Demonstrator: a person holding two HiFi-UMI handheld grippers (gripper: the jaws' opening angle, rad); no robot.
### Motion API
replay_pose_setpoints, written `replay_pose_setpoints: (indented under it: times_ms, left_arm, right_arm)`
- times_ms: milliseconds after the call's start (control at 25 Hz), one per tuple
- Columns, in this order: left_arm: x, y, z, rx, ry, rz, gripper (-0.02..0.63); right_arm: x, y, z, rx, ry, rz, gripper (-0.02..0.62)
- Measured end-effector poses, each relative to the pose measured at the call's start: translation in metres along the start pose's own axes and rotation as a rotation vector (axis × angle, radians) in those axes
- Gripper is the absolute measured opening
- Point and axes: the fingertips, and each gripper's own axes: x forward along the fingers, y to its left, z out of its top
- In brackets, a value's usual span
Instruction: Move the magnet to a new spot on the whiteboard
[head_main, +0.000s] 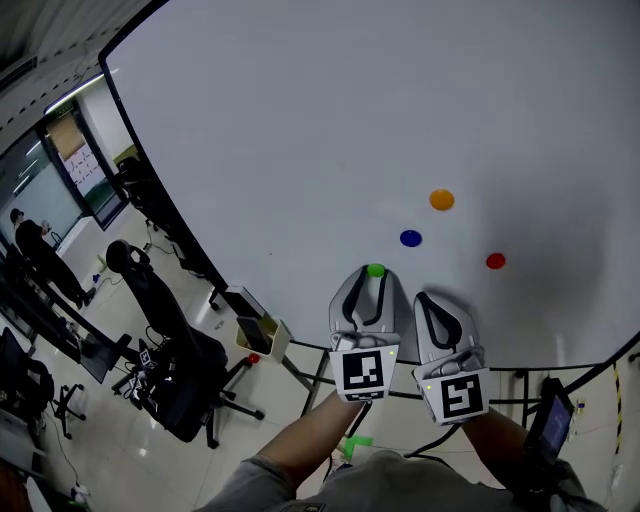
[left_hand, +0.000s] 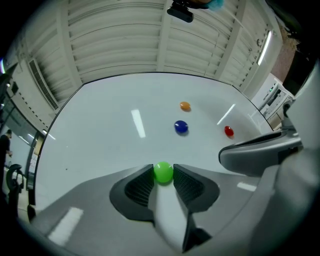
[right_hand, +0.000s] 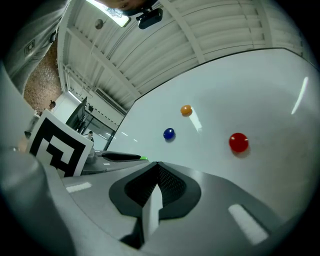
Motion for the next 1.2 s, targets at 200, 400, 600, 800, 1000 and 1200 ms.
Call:
replay_pose_setpoints:
  times_ms: [200,400,600,800,1000,1200]
  left_arm:
    - [-0.001,0.061,0.005,0.001,-0.031,0.006,0.123]
    - [-0.008,0.124,0.006,0.004,-0.05,0.028,0.123]
    - [-0.01,0.177,0.006,0.014,-0.053,0.037,0.123]
    - [-0.012,0.231,0.01,0.017,-0.073,0.052,0.124]
    - [-0.013,0.277,0.015,0.015,-0.098,0.06,0.123]
    - [-0.011,0.293,0.017,0.011,-0.12,0.014,0.124]
  right_arm:
    - [0.043,0.041,0.006,-0.018,-0.014,0.016,0.008]
    - [0.083,0.085,0.014,-0.036,-0.03,0.045,0.008]
    - [0.122,0.118,0.025,-0.043,-0.049,0.07,0.008]
    - [0.155,0.15,0.033,-0.053,-0.072,0.091,0.008]
    - [0.181,0.181,0.038,-0.108,-0.102,0.12,0.008]
    - [0.202,0.202,0.041,-0.071,-0.111,0.124,0.008]
